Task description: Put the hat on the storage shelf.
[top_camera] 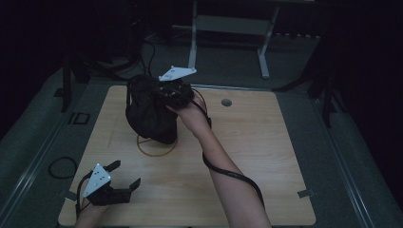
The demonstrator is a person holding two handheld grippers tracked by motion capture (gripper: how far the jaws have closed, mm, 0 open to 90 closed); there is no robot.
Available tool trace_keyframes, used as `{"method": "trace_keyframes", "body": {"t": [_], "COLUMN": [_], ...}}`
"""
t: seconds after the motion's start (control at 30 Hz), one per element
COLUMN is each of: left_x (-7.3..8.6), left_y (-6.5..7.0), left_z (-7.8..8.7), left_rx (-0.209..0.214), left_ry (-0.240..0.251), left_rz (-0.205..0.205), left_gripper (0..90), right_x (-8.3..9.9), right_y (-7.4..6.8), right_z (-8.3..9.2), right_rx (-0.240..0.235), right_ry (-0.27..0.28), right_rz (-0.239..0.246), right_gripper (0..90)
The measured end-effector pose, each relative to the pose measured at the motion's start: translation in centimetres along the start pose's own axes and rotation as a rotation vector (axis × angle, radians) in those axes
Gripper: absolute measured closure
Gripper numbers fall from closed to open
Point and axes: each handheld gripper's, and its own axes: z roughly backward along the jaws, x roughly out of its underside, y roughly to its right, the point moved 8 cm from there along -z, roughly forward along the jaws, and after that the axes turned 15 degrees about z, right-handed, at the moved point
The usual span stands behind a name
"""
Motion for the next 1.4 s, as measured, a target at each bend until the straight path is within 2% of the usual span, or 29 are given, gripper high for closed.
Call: {"method": "trace_keyframes", "body": {"t": [0.17,0.23,0.3,0.63,0.73,1.0,1.2,1.4], "left_x": [0.1,0.1,0.0,0.1,0.0,0.0,0.0,0.1], "left_y": [0.0,0.0,0.0,0.0,0.1,0.1,0.3,0.7], "left_z": [0.0,-0.1,0.0,-0.2,-0.1,-0.1,-0.2,-0.4], "left_rx": [-0.002,0.000,0.002,0.004,0.006,0.010,0.010,0.022], "left_ry": [-0.006,-0.006,0.003,-0.007,-0.003,-0.003,-0.005,-0.006], "left_rz": [0.002,0.003,0.008,0.009,0.011,0.015,0.015,0.015], "left_gripper": [4.3,4.3,4.2,4.3,4.3,4.3,4.3,4.2], "right_x": [0.0,-0.1,-0.2,-0.4,-0.3,-0.4,-0.2,0.7], "right_y": [-0.3,-0.5,-0.7,-1.0,-1.1,-0.8,-0.6,-0.6], "right_z": [-0.5,-0.6,-0.7,-0.5,-0.6,-0.2,1.0,1.9], "right_rx": [-0.018,-0.045,-0.060,-0.065,-0.063,-0.055,-0.055,-0.079], "right_ry": [0.005,0.013,0.030,0.039,0.034,0.040,0.059,0.062], "right_rz": [-0.015,-0.038,-0.059,-0.047,-0.036,-0.043,-0.056,-0.077], "right_gripper": [84.6,77.4,75.1,63.1,62.7,60.7,46.5,31.1]}}
